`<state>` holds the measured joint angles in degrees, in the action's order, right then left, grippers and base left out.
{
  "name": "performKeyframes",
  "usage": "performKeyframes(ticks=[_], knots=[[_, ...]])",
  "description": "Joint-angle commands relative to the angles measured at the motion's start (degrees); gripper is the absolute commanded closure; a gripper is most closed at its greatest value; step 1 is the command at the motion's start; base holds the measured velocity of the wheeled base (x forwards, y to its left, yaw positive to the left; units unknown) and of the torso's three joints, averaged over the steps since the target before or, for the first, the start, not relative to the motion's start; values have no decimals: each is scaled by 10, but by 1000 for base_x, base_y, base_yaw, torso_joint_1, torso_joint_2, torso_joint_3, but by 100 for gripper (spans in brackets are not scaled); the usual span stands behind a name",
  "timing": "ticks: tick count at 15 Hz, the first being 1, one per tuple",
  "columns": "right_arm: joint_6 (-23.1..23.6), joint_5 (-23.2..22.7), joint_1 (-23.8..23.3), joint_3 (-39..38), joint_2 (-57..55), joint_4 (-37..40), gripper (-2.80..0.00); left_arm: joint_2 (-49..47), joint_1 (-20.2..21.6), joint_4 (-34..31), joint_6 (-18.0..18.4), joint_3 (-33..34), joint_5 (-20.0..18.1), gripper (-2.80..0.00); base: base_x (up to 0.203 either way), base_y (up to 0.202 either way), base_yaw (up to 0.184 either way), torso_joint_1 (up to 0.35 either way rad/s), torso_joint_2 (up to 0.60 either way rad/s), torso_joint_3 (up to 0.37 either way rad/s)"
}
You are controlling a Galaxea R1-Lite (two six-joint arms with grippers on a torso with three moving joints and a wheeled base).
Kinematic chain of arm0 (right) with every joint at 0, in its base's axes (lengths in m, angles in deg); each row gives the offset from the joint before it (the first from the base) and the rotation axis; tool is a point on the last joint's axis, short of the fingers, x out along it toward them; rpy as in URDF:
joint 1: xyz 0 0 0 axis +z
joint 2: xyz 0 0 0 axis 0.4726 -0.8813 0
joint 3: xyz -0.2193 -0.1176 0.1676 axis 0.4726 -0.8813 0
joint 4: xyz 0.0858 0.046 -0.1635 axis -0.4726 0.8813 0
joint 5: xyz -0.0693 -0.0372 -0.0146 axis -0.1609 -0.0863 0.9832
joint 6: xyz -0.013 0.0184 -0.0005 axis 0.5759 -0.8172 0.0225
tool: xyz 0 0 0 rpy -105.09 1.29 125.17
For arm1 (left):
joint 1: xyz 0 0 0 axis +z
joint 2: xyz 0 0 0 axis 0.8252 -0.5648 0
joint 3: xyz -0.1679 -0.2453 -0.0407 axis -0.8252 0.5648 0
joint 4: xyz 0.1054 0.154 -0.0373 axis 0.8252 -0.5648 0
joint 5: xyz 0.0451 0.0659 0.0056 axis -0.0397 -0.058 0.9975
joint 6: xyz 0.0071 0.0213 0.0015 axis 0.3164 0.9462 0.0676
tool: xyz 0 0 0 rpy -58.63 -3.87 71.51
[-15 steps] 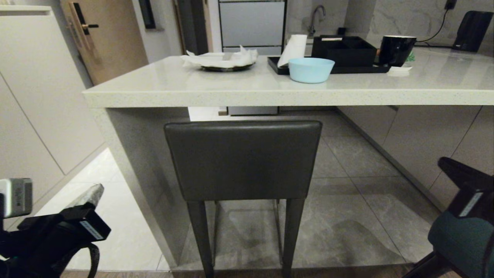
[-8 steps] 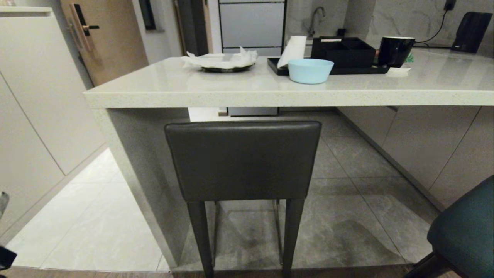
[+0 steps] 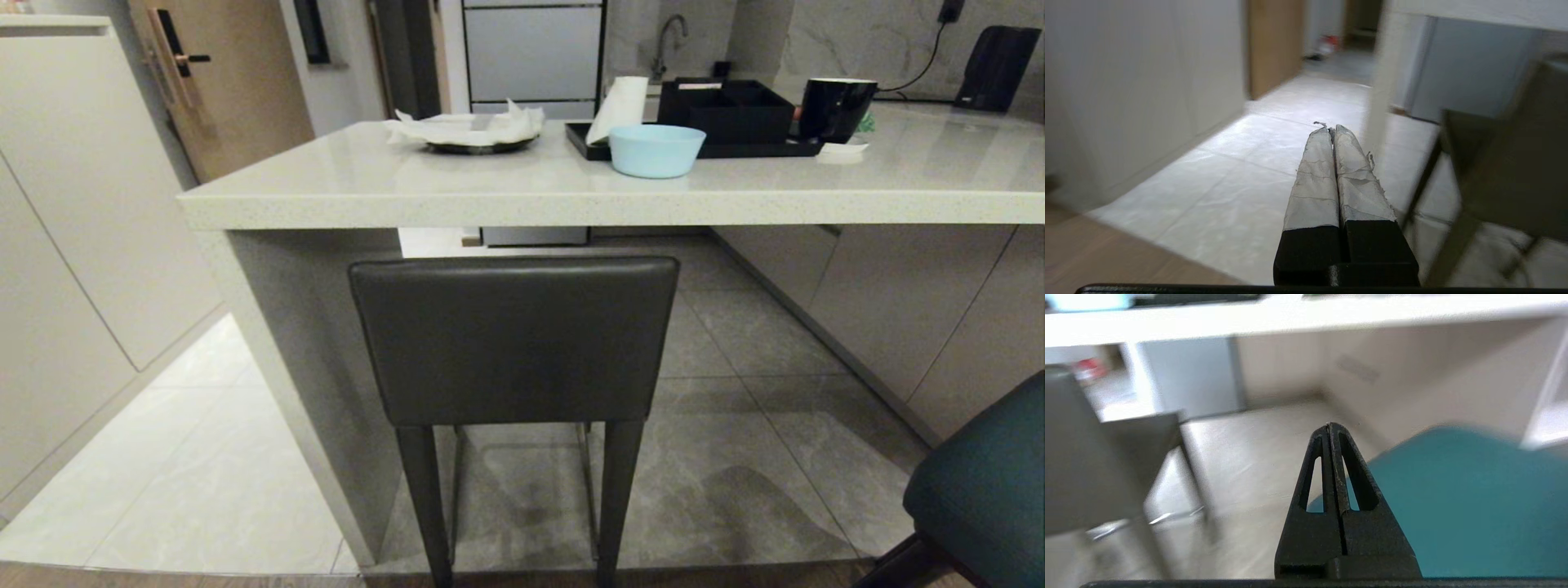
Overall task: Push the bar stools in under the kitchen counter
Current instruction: Push the blue chair back under the dining table
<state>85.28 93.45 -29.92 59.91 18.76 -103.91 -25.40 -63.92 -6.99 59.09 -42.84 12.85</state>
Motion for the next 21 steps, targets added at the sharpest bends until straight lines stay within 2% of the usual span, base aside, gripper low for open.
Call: performKeyframes(ticks=[1, 2, 3, 5, 7, 8, 9, 10, 11, 12, 13, 14, 17, 18, 20, 21], knots=[[-17, -27, 11, 24, 50, 86, 0, 13, 3, 2, 1, 1, 38, 0, 0, 0, 0, 0, 0, 0], [-13, -36, 12, 24, 75, 112, 0, 13, 14, -1, 3, -2, 46, 0, 0, 0, 0, 0, 0, 0], [-8, -40, 12, 26, 101, 146, 0, 15, 42, -5, 7, -4, 43, 0, 0, 0, 0, 0, 0, 0], [1, -33, 13, 7, 149, 178, 0, 47, 101, -35, 19, 6, -3, 0, 0, 0, 0, 0, 0, 0], [14, 23, 13, -60, 153, 128, 0, 111, 97, -95, 17, 10, -48, 0, 0, 0, 0, 0, 0, 0], [50, 20, 13, -82, 152, 90, 0, 152, 93, -132, 15, 11, -102, 0, 0, 0, 0, 0, 0, 0], [88, -5, 13, -104, 152, 76, 0, 175, 89, -164, 10, 12, -177, 0, 0, 0, 0, 0, 0, 0], [113, -54, 13, -112, 152, 73, 0, 180, 86, -207, 7, 13, -261, 0, 0, 0, 0, 0, 0, 0], [121, -96, 13, -113, 152, 82, 0, 178, 85, -248, 6, 12, -315, 0, 0, 0, 0, 0, 0, 0], [124, -113, 13, -113, 152, 123, 0, 177, 84, -261, 1, 11, -329, 0, 0, 0, 0, 0, 0, 0], [123, -122, 13, -113, 152, 148, 0, 176, 83, -265, -20, 11, -311, 0, 0, 0, 0, 0, 0, 0], [121, -128, 13, -113, 152, 143, 0, 175, 82, -271, -29, 7, -309, 0, 0, 0, 0, 0, 0, 0], [63, -120, 13, -113, 152, 174, 0, 175, 82, -293, -27, 0, -308, 0, 0, 0, 0, 0, 0, 0], [63, -118, 13, -113, 152, 172, 0, 175, 82, -309, -16, -6, -311, 0, 0, 0, 0, 0, 0, 0], [71, -119, 13, -113, 152, 173, 0, 175, 81, -316, -18, -8, -305, 0, 0, 0, 0, 0, 0, 0], [70, -119, 13, -113, 152, 172, 0, 175, 82, -317, -5, 2, -286, 0, 0, 0, 0, 0, 0, 0]])
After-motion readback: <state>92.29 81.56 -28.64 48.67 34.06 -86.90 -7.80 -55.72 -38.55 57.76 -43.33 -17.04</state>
